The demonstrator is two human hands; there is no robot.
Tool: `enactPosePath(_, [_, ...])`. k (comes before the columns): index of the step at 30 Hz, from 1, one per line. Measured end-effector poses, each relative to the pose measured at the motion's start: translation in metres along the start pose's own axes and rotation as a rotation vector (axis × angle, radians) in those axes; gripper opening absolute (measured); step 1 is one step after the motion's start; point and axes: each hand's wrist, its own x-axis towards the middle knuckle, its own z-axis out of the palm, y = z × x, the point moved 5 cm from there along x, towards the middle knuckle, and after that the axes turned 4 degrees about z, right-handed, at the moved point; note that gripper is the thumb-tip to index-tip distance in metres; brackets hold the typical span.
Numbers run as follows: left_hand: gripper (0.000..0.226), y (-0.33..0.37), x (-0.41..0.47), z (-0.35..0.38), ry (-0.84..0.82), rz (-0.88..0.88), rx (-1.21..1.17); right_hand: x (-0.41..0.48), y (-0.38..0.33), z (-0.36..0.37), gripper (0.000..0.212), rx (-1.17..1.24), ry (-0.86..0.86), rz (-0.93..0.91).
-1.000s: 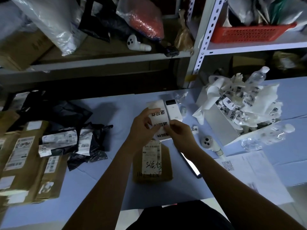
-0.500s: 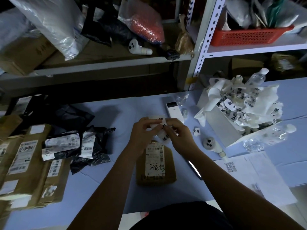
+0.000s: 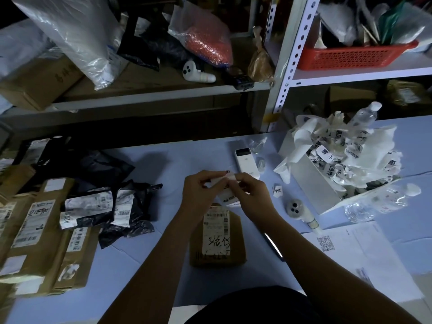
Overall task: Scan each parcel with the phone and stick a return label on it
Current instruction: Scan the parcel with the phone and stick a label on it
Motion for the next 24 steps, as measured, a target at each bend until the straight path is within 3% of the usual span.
enactPosePath(4, [0.010,0.007,0.000,0.001,0.057,0.126,0.231,0.001,0.000,-0.002,0.016,-0.014,-0.005,-0.017])
enactPosePath(7, [0.011,0.012,0.002,0.005,-0.043,0.227,0.345,0.002,0.000,-0.003,0.016,-0.067,-0.023,-0.060])
enactPosePath(12, [0.012,0.018,0.000,0.010,-0.040,0.217,0.368,0.005,0.007,-0.008,0.016,-0.021,0.038,0.003])
enactPosePath(18, [0.019,0.021,0.004,0.017,-0.064,0.101,0.262,0.003,-0.001,-0.008,0.014,-0.028,-0.001,-0.093])
enactPosePath(24, [0.015,0.029,0.007,0.016,-0.037,0.158,0.352,0.004,-0.007,-0.010,0.018,-0.076,0.001,-0.133])
